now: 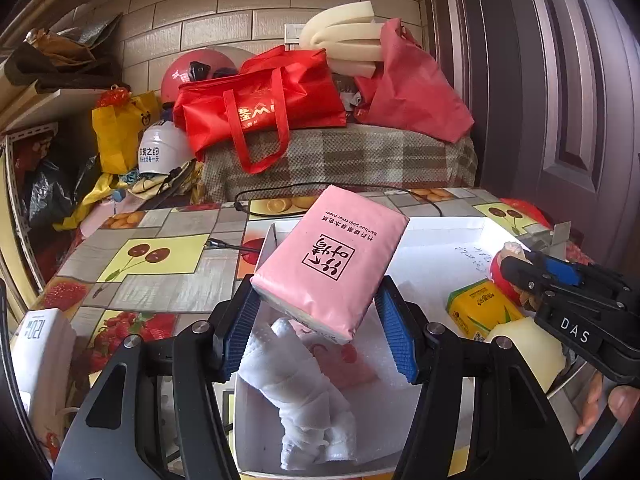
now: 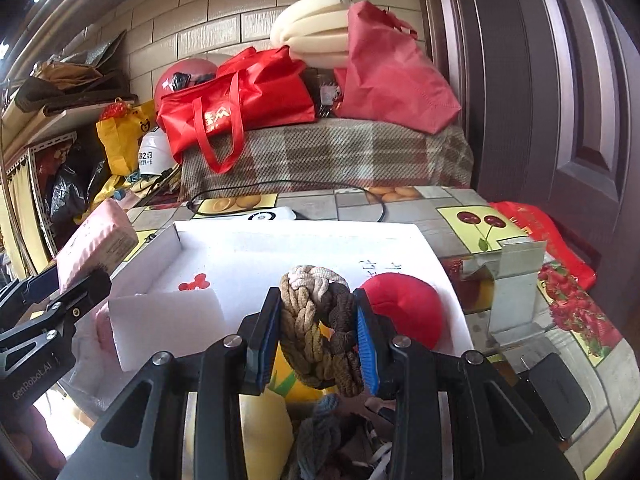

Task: Organize soft objects
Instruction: 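Lower the pink tissue pack and rope knot into the white box and release both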

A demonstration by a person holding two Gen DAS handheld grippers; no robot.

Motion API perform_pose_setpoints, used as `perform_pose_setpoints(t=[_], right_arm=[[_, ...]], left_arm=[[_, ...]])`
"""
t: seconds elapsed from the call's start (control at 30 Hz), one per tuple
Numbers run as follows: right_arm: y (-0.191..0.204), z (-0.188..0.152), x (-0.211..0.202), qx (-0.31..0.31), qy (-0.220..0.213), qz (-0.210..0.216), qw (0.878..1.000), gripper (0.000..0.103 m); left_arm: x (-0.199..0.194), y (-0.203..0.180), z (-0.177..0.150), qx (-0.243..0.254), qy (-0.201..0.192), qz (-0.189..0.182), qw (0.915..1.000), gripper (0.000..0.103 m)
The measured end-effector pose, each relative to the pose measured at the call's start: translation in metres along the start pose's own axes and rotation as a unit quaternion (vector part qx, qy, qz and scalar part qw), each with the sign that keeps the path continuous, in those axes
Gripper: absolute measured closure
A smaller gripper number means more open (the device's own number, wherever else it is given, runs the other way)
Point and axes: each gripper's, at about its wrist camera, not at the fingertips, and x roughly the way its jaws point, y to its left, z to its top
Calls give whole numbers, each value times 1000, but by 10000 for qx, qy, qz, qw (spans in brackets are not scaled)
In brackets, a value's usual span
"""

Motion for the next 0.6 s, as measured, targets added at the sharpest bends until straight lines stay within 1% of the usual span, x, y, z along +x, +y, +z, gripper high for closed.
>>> perform_pose_setpoints(t=[0.03, 0.07, 0.1, 0.13, 0.17, 0.2, 0.23, 0.27, 0.33, 0.4, 0.47, 0.6], right_arm=[[1, 0, 0, -4, 1, -1, 10000, 68], [1, 0, 0, -10, -9, -9, 10000, 65], [1, 0, -1, -17, -38, -52, 10000, 65], [2, -1, -3, -21, -76, -103, 9999, 62], [3, -1, -3, -34, -111, -128, 9999, 49], [3, -1, -5, -48, -155, -180, 9997, 42], [5, -1, -6, -78, -211, -250, 9994, 30], [7, -1, -7, -115, -240, -276, 9993, 20], [10, -1, -7, -218, -270, -321, 9989, 19], [12, 0, -7, -288, -283, -356, 9985, 16], [13, 0, -8, -299, -332, -369, 9983, 0], [10, 0, -12, -230, -409, -374, 9982, 0]], left_arm=[[1, -1, 0, 12, 11, -4, 10000, 43], [0, -1, 0, 16, 1, 14, 10000, 43], [-1, -1, 0, 6, -27, 62, 10000, 41], [-3, -1, 0, -4, -77, 139, 9999, 31], [-4, -2, -1, -18, -143, 202, 9997, 14], [-7, -2, -2, -20, -225, 235, 9995, 7], [-10, -2, -2, -12, -308, 260, 9992, 0], [-12, -3, -3, 6, -363, 270, 9990, 0], [-11, -4, -3, 24, -352, 280, 9990, 0], [-10, -1, -2, -20, -331, 281, 9991, 0], [-11, 0, -2, -58, -345, 292, 9990, 0], [-12, 1, -1, -51, -369, 294, 9989, 0]])
